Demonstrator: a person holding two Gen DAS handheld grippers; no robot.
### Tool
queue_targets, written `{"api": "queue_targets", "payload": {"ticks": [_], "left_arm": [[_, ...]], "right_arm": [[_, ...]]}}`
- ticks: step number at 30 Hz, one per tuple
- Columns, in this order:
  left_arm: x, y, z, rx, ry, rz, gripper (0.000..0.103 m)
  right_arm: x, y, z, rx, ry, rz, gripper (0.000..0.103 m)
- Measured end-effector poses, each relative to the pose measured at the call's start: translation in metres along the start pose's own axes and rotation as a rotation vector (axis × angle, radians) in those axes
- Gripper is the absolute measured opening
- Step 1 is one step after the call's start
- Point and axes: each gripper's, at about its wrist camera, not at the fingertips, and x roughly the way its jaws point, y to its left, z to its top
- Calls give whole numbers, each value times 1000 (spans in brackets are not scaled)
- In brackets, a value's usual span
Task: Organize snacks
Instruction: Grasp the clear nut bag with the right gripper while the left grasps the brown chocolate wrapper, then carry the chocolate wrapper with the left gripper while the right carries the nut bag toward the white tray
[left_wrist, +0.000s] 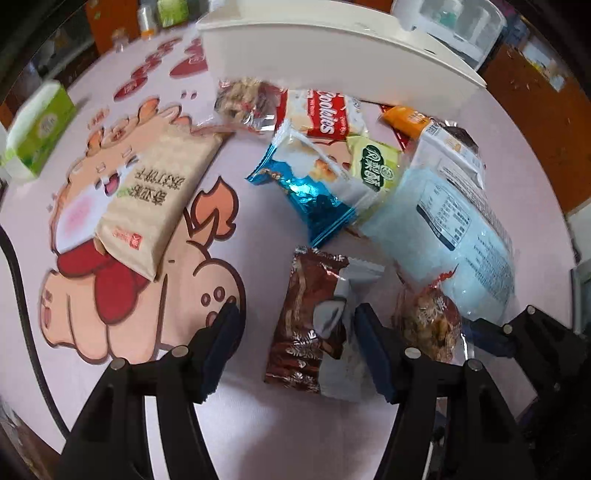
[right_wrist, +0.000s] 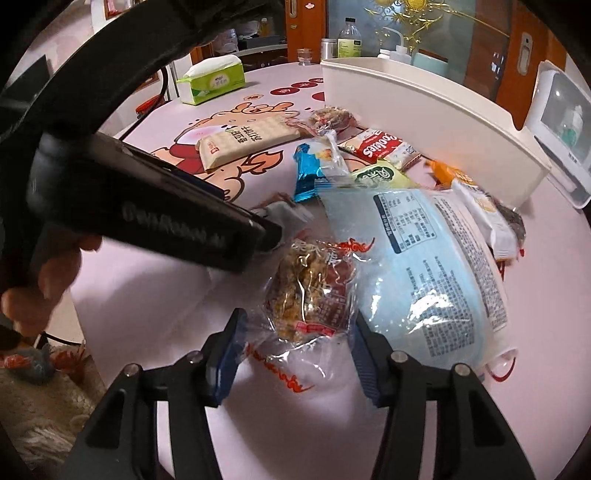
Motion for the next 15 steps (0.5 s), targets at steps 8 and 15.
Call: {"api": "queue_targets", "payload": {"ticks": [8, 15], "left_arm": [[0, -6, -1, 12, -33, 31, 44], [-11, 19, -11, -21, -60, -36, 37]], "right_arm": [[0, 1, -2, 15, -2, 4, 53], [-1, -1, -3, 54, -1, 8, 50]]}}
